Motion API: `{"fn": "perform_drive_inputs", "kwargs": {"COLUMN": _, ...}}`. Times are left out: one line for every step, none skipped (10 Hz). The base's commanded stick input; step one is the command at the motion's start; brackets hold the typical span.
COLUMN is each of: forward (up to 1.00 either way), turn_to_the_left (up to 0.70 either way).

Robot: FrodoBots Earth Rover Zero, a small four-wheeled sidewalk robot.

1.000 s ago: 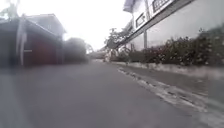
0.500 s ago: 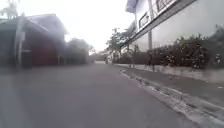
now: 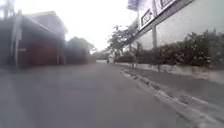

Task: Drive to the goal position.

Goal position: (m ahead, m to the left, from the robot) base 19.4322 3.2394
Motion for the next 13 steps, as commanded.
{"fn": "perform_drive_inputs", "kwargs": {"forward": 1.00, "turn_to_the_left": 0.00}}
{"fn": "perform_drive_inputs", "kwargs": {"forward": 1.00, "turn_to_the_left": 0.00}}
{"fn": "perform_drive_inputs", "kwargs": {"forward": 1.00, "turn_to_the_left": 0.00}}
{"fn": "perform_drive_inputs", "kwargs": {"forward": 1.00, "turn_to_the_left": 0.00}}
{"fn": "perform_drive_inputs", "kwargs": {"forward": 1.00, "turn_to_the_left": 0.00}}
{"fn": "perform_drive_inputs", "kwargs": {"forward": 1.00, "turn_to_the_left": 0.00}}
{"fn": "perform_drive_inputs", "kwargs": {"forward": 1.00, "turn_to_the_left": 0.00}}
{"fn": "perform_drive_inputs", "kwargs": {"forward": 1.00, "turn_to_the_left": 0.00}}
{"fn": "perform_drive_inputs", "kwargs": {"forward": 1.00, "turn_to_the_left": 0.00}}
{"fn": "perform_drive_inputs", "kwargs": {"forward": 1.00, "turn_to_the_left": 0.00}}
{"fn": "perform_drive_inputs", "kwargs": {"forward": 1.00, "turn_to_the_left": 0.00}}
{"fn": "perform_drive_inputs", "kwargs": {"forward": 1.00, "turn_to_the_left": 0.00}}
{"fn": "perform_drive_inputs", "kwargs": {"forward": 1.00, "turn_to_the_left": 0.00}}
